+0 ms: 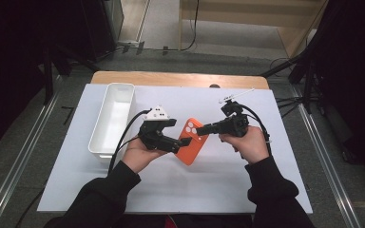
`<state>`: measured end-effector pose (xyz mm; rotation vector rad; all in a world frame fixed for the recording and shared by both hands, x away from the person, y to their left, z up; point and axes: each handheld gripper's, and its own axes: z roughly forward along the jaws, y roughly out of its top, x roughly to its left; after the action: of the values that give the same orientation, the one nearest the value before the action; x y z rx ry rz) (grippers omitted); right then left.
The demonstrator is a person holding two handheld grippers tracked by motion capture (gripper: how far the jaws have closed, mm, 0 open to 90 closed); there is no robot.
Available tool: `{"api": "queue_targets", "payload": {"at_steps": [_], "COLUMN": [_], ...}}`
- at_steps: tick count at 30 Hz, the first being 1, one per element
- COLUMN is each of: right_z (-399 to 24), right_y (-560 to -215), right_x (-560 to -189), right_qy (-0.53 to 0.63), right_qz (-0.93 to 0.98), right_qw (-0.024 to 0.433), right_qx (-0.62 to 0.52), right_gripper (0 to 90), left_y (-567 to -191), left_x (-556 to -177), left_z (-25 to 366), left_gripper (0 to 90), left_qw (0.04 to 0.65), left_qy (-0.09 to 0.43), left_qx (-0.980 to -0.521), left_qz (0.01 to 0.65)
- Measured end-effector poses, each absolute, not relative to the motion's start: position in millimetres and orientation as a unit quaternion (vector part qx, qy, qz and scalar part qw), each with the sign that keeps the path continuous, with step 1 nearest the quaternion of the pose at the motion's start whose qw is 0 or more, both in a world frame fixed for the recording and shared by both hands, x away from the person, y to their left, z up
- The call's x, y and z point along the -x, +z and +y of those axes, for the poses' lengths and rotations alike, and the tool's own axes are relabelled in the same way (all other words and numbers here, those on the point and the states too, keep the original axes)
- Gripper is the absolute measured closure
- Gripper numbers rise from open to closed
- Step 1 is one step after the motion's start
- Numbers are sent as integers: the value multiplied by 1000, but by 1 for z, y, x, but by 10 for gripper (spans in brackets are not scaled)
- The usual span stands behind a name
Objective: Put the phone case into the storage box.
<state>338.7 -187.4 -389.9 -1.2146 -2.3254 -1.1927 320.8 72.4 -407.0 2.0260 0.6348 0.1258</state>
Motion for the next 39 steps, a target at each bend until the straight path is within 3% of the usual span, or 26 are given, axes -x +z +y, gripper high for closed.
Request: {"api": "queue_targets", "payload": {"at_steps": [39], "right_z": [-178], "right_y": [-387], "right_x": [-341], "right_qy": [-398], "right_qz": [-785], "right_qw": [96], "right_qx": [464], "right_gripper": [750], "left_y": [-423], "left_x": [-320], "left_z": [40], "left_gripper": [24], "left_qw": [475], "left_qy": [101], "left_qx": [-831], "left_qz": [270]}}
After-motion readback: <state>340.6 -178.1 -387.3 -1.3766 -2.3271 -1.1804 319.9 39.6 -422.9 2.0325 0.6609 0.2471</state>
